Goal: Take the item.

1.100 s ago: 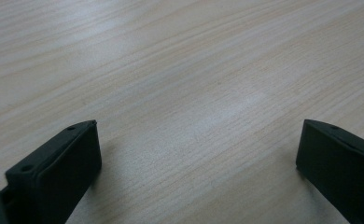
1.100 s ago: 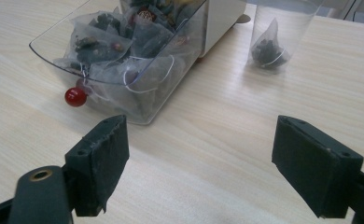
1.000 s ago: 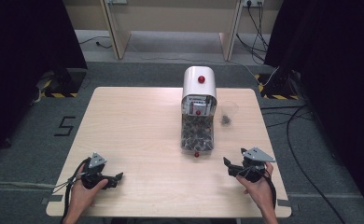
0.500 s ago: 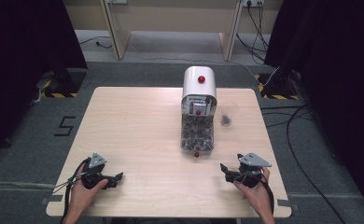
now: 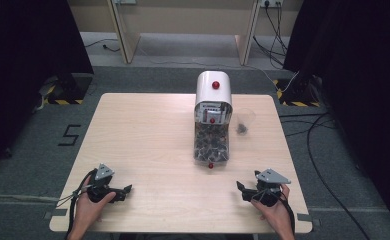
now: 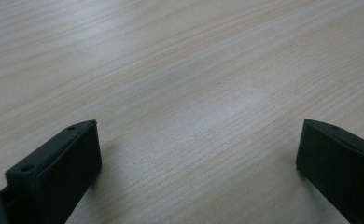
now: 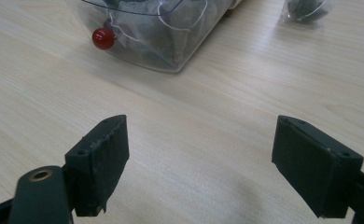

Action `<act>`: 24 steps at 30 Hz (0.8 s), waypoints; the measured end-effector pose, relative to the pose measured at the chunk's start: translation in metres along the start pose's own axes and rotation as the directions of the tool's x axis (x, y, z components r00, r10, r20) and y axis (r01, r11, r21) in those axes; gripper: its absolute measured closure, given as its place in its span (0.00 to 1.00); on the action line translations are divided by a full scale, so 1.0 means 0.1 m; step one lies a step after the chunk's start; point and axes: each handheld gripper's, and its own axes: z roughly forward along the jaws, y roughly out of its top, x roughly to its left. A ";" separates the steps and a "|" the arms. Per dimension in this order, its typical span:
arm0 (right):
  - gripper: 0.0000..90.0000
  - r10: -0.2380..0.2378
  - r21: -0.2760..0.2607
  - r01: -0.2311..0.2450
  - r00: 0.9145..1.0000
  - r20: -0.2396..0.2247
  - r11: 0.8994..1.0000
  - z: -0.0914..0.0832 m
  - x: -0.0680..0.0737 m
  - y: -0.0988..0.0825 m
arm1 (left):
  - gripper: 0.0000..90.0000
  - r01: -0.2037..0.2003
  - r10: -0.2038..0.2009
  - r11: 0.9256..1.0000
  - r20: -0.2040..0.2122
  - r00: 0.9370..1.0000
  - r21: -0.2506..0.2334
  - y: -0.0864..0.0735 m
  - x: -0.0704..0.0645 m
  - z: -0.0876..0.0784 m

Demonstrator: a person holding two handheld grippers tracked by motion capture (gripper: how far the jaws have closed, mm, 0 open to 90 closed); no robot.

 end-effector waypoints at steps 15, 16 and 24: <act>0.20 -0.005 0.015 0.005 1.000 0.003 1.000 -0.09 0.03 -0.09 | 0.00 0.000 0.000 1.000 0.000 1.000 0.000 0.00 0.00 0.00; 0.20 -0.004 0.013 0.004 1.000 0.002 1.000 -0.10 0.03 -0.10 | 0.00 0.000 0.000 1.000 0.000 1.000 0.000 0.00 0.00 0.00; 0.21 -0.005 0.011 0.005 1.000 0.004 1.000 -0.15 0.06 -0.14 | 0.00 0.000 0.000 1.000 0.000 1.000 0.000 0.00 0.00 0.00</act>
